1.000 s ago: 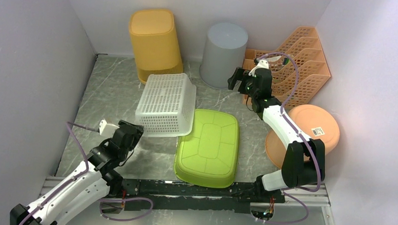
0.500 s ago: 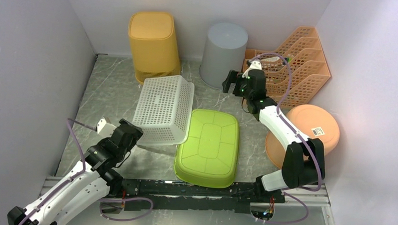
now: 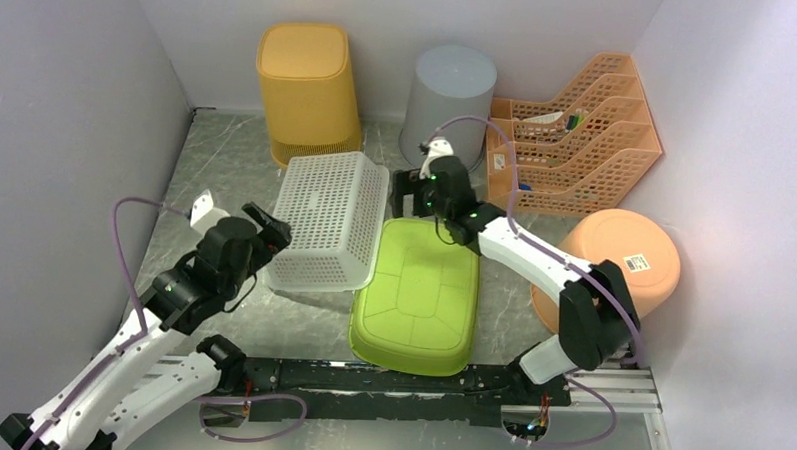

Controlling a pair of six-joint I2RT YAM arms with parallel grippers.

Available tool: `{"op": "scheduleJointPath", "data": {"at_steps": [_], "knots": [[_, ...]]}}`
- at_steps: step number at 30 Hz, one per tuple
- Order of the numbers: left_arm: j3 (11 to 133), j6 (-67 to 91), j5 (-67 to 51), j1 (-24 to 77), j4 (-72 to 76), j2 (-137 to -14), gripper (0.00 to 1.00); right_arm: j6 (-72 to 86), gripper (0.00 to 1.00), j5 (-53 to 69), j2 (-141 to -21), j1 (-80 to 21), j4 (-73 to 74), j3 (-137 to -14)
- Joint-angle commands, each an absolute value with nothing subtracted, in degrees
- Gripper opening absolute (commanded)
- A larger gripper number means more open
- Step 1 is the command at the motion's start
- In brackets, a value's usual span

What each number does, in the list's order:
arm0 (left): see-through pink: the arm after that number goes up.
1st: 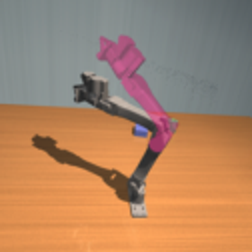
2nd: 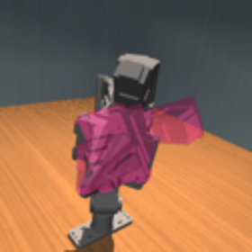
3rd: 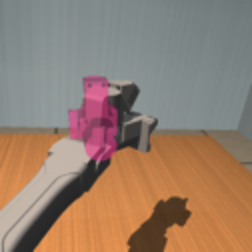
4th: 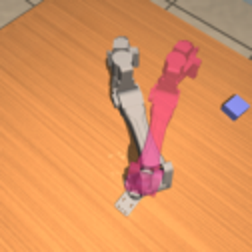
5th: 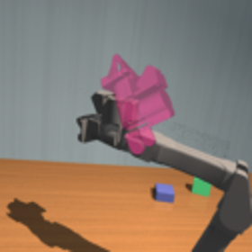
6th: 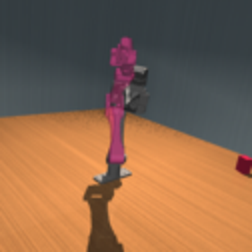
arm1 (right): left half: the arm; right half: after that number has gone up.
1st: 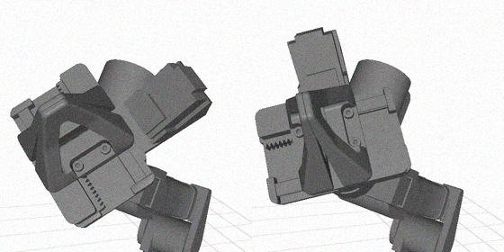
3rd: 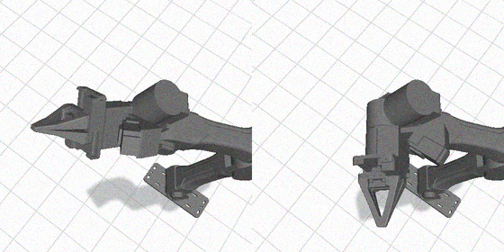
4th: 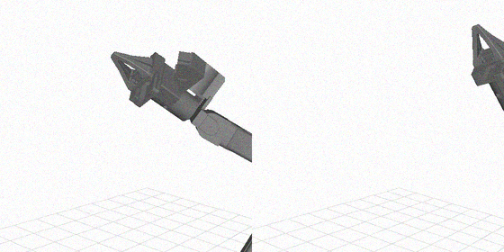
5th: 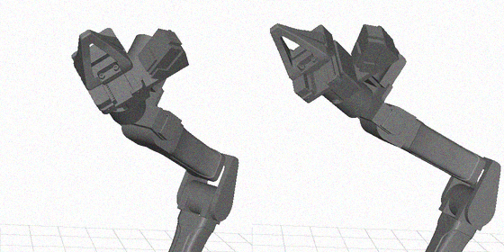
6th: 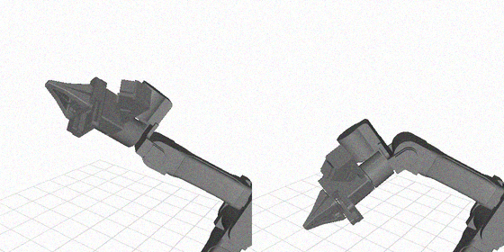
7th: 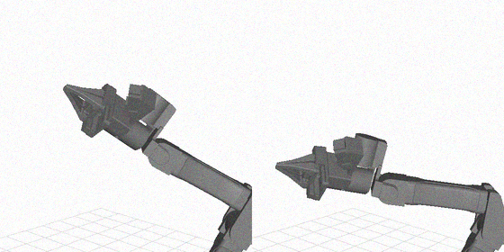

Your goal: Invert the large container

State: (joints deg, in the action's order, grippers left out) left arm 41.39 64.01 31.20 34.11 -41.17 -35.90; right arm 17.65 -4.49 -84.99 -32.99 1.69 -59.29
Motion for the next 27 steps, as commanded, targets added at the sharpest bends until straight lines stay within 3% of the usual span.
{"op": "scheduleJointPath", "data": {"at_steps": [1,15,27], "knots": [[50.0,52.1,27.5,34.0,-36.7,-40.9,1.0,16.3,1.0,-7.9,-89.6,-39.0,3.1,-62.8],[52.3,48.0,25.6,34.0,-33.8,-41.2,1.0,16.0,1.0,-2.9,-100.1,-50.4,1.5,-69.4],[51.2,43.6,24.6,34.0,-34.5,-44.0,1.0,12.1,1.0,-14.8,-90.1,-49.3,5.7,-70.1]]}}
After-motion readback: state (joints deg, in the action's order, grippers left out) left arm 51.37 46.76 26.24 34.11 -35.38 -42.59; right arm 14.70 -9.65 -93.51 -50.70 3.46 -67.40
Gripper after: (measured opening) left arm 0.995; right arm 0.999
